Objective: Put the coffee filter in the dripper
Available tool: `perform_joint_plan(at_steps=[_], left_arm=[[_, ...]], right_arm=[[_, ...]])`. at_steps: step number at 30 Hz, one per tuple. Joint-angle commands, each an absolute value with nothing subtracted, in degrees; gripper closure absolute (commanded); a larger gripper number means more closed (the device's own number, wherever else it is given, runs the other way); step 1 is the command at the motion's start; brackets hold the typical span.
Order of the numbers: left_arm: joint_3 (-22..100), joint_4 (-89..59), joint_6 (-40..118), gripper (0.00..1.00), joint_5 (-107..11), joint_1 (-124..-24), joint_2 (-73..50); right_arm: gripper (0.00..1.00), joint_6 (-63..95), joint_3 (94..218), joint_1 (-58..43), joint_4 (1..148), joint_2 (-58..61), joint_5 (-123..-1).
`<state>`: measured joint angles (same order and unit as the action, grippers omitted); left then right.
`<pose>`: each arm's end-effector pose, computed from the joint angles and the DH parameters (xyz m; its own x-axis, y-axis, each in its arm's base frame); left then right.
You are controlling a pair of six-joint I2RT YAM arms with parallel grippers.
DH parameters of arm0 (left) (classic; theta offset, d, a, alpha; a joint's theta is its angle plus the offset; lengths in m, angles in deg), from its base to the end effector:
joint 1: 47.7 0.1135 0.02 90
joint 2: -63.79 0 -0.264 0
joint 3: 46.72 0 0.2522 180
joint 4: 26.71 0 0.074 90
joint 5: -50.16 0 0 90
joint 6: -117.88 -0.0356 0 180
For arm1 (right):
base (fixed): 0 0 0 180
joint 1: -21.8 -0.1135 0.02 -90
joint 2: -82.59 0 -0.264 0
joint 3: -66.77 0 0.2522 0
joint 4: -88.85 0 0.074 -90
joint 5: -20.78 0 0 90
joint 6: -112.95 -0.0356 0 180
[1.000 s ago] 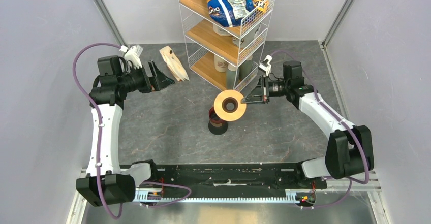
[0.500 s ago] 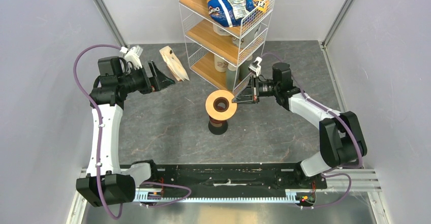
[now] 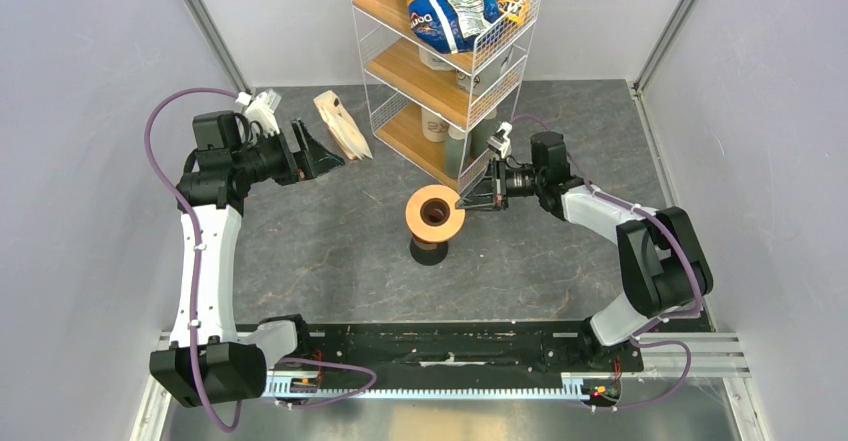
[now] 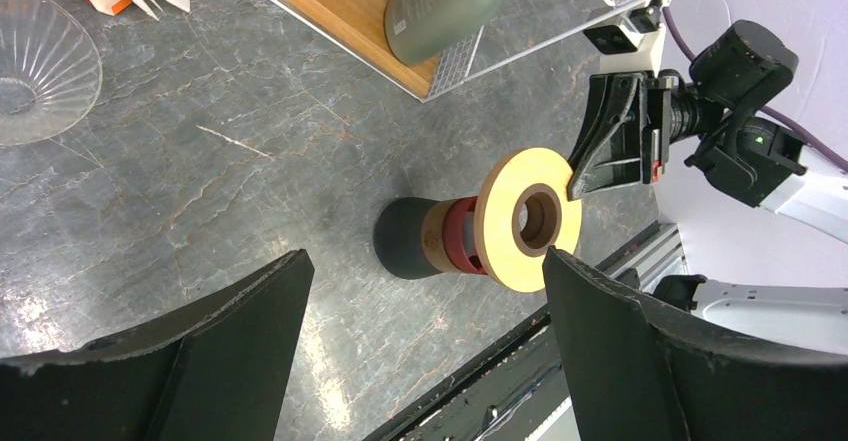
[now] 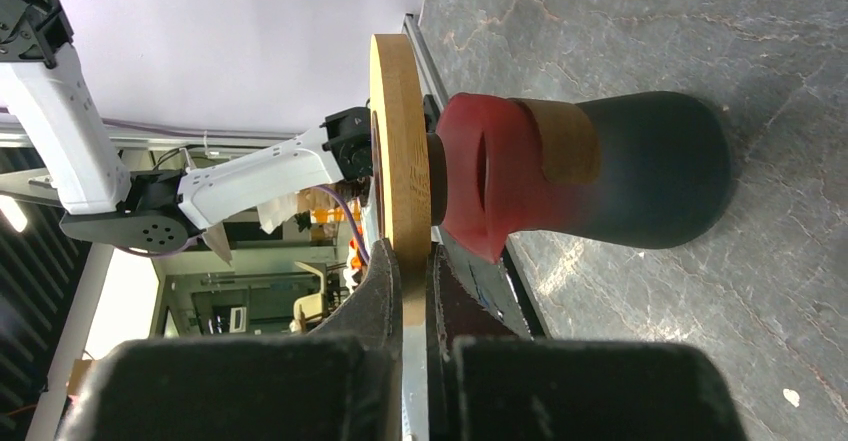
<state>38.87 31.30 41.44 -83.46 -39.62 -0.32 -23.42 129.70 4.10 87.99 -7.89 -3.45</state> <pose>0.2209 0.0065 0.3840 -0.6777 -0.2677 -0.6849 0.2964 0.7529 -0.5876 0.2986 0.1294 0.2187 -0.9561 0.0067 -0.2929 -0.2853 0.2062 0.9360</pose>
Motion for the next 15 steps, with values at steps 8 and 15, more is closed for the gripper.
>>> perform_joint_plan(at_steps=[8, 15], left_arm=[[38.18, 29.32, 42.98, 0.07, -84.02, -39.65, 0.05], [37.97, 29.15, 43.05, 0.07, -83.70, -39.65, 0.42]], right_arm=[[1.00, -22.22, 130.15, 2.64, 91.06, -9.36, -3.10], [1.00, -22.31, 130.95, 2.54, 91.19, -10.78, -3.13]])
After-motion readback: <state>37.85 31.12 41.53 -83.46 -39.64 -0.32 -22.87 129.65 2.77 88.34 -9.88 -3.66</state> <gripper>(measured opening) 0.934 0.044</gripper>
